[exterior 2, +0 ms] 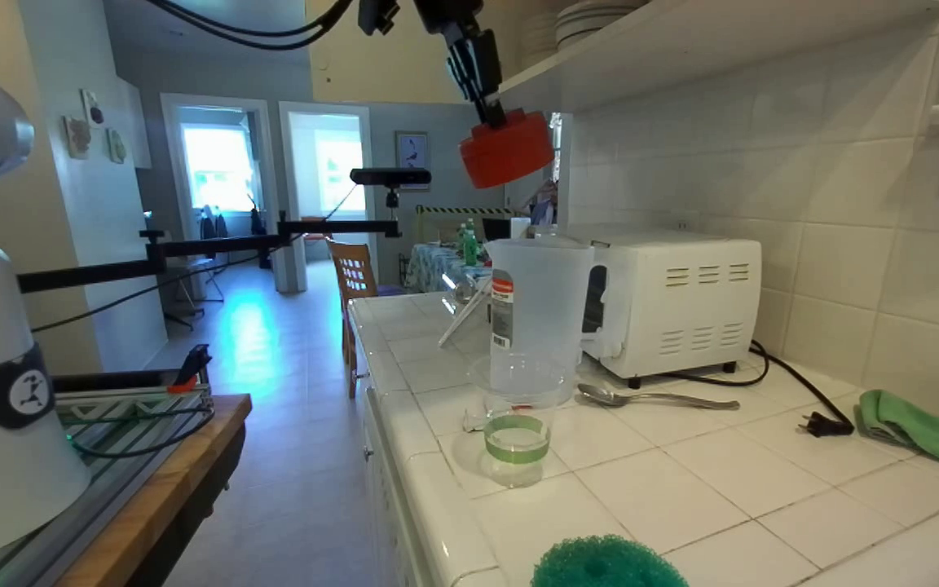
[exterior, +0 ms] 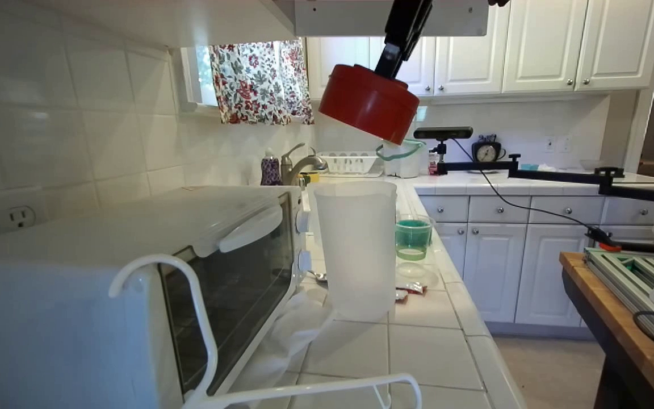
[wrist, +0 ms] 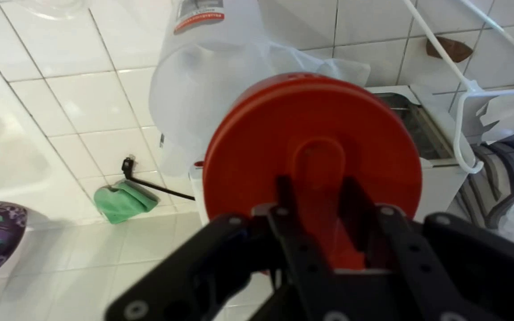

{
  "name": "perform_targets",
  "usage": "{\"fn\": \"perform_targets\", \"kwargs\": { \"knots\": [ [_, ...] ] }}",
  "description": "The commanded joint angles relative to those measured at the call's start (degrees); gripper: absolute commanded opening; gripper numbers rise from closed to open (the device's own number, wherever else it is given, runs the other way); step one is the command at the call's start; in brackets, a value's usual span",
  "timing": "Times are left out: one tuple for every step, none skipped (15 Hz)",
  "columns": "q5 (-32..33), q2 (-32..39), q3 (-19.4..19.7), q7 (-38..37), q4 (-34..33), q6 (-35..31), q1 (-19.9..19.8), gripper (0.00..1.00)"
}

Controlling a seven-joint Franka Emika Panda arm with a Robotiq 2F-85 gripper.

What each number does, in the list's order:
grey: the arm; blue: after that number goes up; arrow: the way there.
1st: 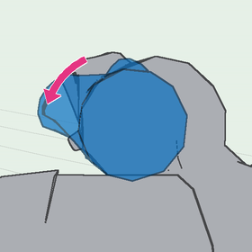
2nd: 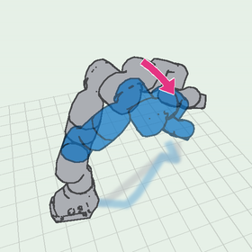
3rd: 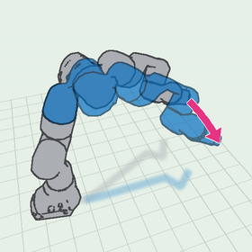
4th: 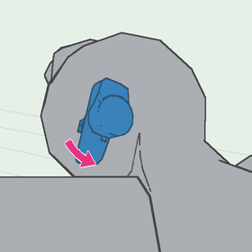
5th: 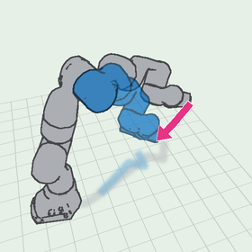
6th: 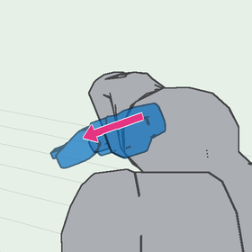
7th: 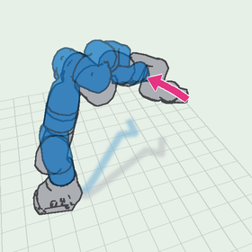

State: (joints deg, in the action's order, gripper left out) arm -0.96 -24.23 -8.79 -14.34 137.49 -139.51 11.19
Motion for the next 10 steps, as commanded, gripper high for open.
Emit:
{"fn": "perform_targets", "kwargs": {
  "knots": [
    [-4.7,1.1,1.9,3.0,-0.3,-1.5,-0.8,0.08],
    [-5.4,1.9,2.3,3.2,-0.5,-1.9,-1.2,0.08],
    [-5.9,2.7,2.5,3.2,-0.7,-2.3,-1.6,0.08],
    [-6.3,3.3,2.6,3.1,-0.9,-2.5,-1.8,0.08],
    [-6.7,4.2,2.7,3.0,-1.2,-2.7,-2.0,0.08],
    [-7.1,5.0,2.7,2.8,-1.5,-2.8,-2.1,0.08],
    [-7.4,5.9,2.7,2.7,-1.8,-2.7,-2.3,0.08],
    [-7.8,6.8,2.7,2.5,-2.0,-2.5,-2.5,0.08],
    [-7.8,7.5,2.6,2.3,-2.3,-2.3,-2.8,0.08],
    [-7.8,8.2,2.6,2.1,-2.6,-2.1,-3.0,0.08]
  ]
}}
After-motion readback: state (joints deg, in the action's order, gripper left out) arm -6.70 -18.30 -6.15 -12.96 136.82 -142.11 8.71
